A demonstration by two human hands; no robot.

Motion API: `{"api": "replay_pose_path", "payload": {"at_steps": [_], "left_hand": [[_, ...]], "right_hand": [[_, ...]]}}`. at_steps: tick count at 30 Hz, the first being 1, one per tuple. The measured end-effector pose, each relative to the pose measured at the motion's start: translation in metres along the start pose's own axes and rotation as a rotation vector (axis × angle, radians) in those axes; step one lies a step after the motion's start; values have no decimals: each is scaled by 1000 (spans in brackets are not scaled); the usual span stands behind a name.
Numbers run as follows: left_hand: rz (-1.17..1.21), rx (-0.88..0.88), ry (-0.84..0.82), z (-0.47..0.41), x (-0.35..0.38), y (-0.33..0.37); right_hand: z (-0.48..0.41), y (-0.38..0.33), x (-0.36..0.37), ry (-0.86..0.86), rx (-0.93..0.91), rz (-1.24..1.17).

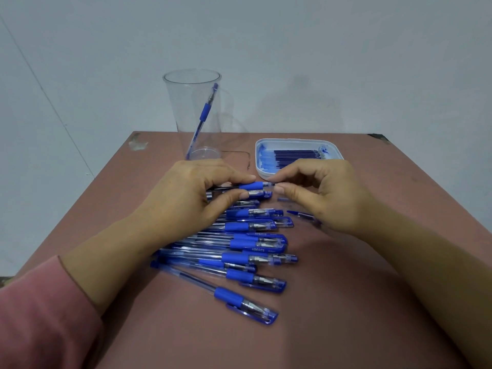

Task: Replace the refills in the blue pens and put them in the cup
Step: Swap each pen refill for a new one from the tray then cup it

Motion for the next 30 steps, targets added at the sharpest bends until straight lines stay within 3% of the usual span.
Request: {"api": "replay_pose_path", "payload": {"at_steps": [2,5,11,17,21,24,27,30], "left_hand": [[-9,-25,3,0,-1,-3],[-23,-56,5,0,-3,-6],[-10,-71,-12,0,-1,-6],[-6,-70,-25,0,0,-4],[-7,-67,-27,0,1,-4],[-10,-65,-19,0,0,-5],[-3,-59,-14,-1,-1,-3],[13,-51,-11,0,0,-1]], "right_hand": [[-1,3,-6,3,45,-24],[-2,9,-20,-9,96,143],[-2,20,-15,-305,118,502],[-5,19,-3,-416,74,564],[-6,18,-7,-371,67,536],[-6,15,-19,-218,58,478],[-3,8,-26,-35,25,312],[0,2,-15,-18,18,144]]}}
Point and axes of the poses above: each hand's wrist, its own z-axis away from the middle knuckle, its own x-axis out of the palm, y = z × x, the point moved 4 cm from there along -z, towards the middle knuckle, and after that the axes turned 2 degrees about x, right-handed, at the moved point
